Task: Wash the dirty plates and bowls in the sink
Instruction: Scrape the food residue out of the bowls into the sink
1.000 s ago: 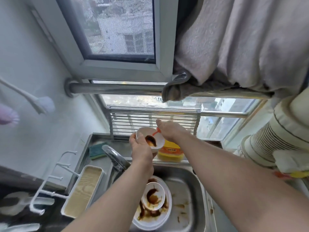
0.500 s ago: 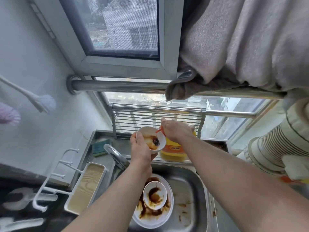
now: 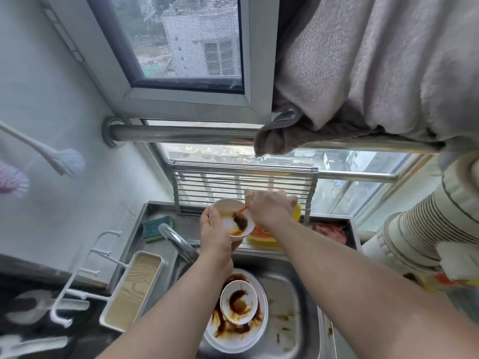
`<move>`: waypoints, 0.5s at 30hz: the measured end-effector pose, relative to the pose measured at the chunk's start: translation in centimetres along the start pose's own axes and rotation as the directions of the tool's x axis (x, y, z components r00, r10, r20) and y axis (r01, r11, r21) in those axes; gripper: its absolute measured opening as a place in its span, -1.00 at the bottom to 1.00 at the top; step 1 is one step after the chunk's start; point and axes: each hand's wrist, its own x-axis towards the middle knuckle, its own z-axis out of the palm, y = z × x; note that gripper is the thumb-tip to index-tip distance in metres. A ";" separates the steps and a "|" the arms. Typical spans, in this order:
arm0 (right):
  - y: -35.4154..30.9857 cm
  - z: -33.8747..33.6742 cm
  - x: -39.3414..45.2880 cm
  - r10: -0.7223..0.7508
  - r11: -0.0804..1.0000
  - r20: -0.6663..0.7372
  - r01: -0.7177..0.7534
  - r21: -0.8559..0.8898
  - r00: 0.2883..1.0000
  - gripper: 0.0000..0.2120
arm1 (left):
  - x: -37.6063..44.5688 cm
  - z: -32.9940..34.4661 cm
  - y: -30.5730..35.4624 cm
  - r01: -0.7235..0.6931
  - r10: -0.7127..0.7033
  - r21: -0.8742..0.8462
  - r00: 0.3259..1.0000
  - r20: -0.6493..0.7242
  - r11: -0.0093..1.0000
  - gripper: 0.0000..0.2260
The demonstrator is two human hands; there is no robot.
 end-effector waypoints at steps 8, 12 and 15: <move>0.1 -0.1 -0.2 0.005 1.000 -0.002 -0.005 0.002 1.000 -0.58 | 0.1 0.0 -0.3 0.004 -0.004 -0.018 1.000 -0.017 1.000 -0.65; 0.6 -1.3 -0.2 -0.051 0.998 0.042 0.050 0.025 0.998 -0.59 | -0.1 0.1 -0.4 0.014 -0.015 -0.030 1.000 -0.024 0.999 -0.62; 0.3 -1.3 -0.5 -0.079 0.997 0.037 0.079 0.002 0.996 -0.65 | -0.1 0.1 -0.5 0.012 -0.013 -0.039 0.999 -0.030 0.999 -0.62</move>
